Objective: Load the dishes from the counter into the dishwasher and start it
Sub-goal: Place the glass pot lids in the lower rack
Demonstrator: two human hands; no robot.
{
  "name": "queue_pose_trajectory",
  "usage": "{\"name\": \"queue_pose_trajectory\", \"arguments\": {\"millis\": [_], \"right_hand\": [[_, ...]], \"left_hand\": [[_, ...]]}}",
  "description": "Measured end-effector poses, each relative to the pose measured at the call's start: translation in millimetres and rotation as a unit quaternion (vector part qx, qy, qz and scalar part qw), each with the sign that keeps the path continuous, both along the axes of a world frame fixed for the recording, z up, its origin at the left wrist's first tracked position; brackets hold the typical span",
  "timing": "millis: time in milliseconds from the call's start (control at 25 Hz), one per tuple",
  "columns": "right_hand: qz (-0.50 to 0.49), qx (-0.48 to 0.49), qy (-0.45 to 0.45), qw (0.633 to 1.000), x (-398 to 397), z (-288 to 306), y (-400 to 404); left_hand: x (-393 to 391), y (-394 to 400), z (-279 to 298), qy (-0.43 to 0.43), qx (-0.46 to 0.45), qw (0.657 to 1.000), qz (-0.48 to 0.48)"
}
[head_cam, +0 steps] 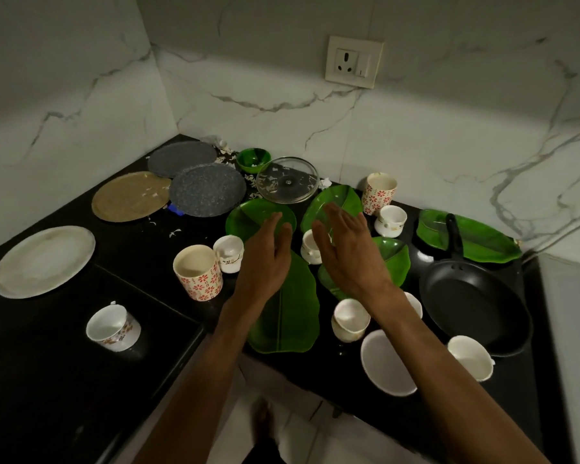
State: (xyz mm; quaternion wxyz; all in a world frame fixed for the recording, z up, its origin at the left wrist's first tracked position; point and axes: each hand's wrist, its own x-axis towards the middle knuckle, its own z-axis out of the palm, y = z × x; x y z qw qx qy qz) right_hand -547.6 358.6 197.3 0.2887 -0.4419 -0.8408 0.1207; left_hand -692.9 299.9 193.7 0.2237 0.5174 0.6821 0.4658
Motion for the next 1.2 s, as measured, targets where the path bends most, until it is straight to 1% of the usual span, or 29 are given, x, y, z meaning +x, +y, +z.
{"name": "queue_pose_trajectory", "arguments": {"millis": [80, 200, 440, 520, 560, 640, 680, 840, 960, 1040, 1200], "right_hand": [[-0.006, 0.003, 0.0, 1.0, -13.6, -3.8, 20.7], [-0.011, -0.004, -0.026, 1.0, -36.5, -7.6, 53.3], [-0.036, -0.023, -0.06, 0.997, -75.3, -17.5, 104.2], [-0.039, -0.061, -0.052, 0.996, -83.0, -21.2, 114.9], [-0.046, -0.101, -0.032, 0.993, -87.0, -23.6, 122.7], [-0.077, -0.189, 0.005, 0.979, -93.8, -29.4, 142.2], [-0.1, -0.215, 0.019, 0.971, -95.4, -33.4, 153.8], [-0.195, -0.278, 0.066, 0.938, -98.2, -51.7, 196.4], [-0.233, -0.315, 0.062, 0.918, -101.8, -66.1, 221.8], [-0.246, -0.343, 0.077, 0.903, -104.1, -76.2, 235.4], [-0.263, -0.408, 0.188, 0.854, -111.9, -90.8, 260.1]], "left_hand": [[-15.5, 23.6, -1.3, 0.009, 0.013, 1.0, -0.001], [-42.9, 61.9, -3.6, 0.032, 0.033, 0.999, -0.006], [-93.8, 124.9, -26.5, 0.026, -0.023, 0.999, -0.022], [-103.4, 143.9, -33.2, 0.018, -0.06, 0.998, -0.014], [-107.3, 153.8, -35.7, 0.009, -0.072, 0.997, -0.01], [-113.2, 173.0, -39.3, -0.017, -0.099, 0.995, -0.003], [-115.2, 182.9, -40.6, -0.026, -0.117, 0.993, 0.002], [-131.1, 222.6, -57.5, -0.038, -0.154, 0.987, 0.023], [-146.8, 251.3, -79.0, -0.055, -0.171, 0.983, 0.038], [-153.8, 266.8, -89.6, -0.064, -0.183, 0.98, 0.047], [-161.8, 289.3, -105.5, -0.071, -0.196, 0.976, 0.056]]}}
